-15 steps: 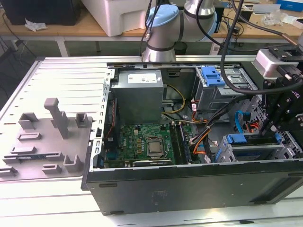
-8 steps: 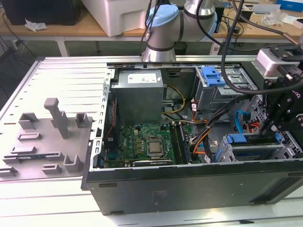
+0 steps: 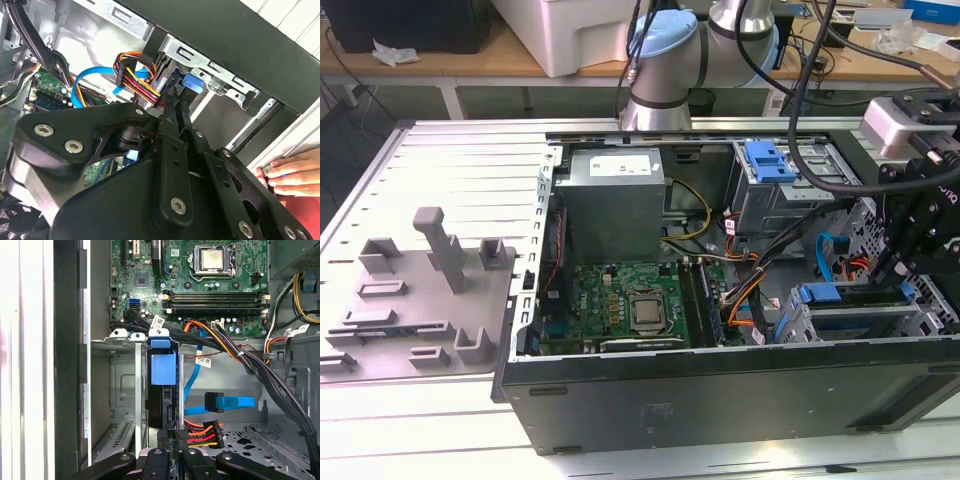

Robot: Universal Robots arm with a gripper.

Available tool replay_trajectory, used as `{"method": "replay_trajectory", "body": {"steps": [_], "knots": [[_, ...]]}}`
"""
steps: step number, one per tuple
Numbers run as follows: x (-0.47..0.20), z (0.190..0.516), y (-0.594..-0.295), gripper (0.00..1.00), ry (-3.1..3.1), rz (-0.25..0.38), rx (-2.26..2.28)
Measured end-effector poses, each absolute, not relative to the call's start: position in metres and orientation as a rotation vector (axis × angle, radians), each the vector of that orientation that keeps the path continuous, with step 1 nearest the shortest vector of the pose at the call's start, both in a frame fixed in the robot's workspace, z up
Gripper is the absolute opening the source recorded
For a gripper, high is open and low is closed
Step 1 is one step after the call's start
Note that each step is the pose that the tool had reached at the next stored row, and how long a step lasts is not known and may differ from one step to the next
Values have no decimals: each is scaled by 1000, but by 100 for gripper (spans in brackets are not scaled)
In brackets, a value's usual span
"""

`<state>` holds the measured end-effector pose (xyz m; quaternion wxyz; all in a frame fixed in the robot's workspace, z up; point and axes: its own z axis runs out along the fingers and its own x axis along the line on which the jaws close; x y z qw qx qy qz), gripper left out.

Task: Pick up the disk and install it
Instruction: 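Insert the first disk wire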

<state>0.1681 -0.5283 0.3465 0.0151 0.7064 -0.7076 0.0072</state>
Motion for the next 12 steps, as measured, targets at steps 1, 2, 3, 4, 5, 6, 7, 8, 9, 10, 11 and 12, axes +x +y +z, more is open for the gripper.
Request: {"method": "replay_trajectory", "body": {"steps": [1,2,3,4,5,6,7,8,9,10,11,12], "knots": [[168,346,-528,17,-2202,23,2198],[168,346,-528,17,-2202,22,2198],[168,345,-528,17,-2202,22,2198],[168,345,-528,17,-2202,22,2198],[168,344,-528,17,-2202,22,2198],[168,344,-528,17,-2202,22,2198],[168,343,-528,17,-2202,22,2198],[168,343,-528,17,-2202,22,2198],[168,343,-528,17,-2202,22,2198],[168,343,-528,17,-2202,22,2198],[168,343,-528,17,-2202,22,2198],[168,343,-528,17,-2202,22,2198]]}}
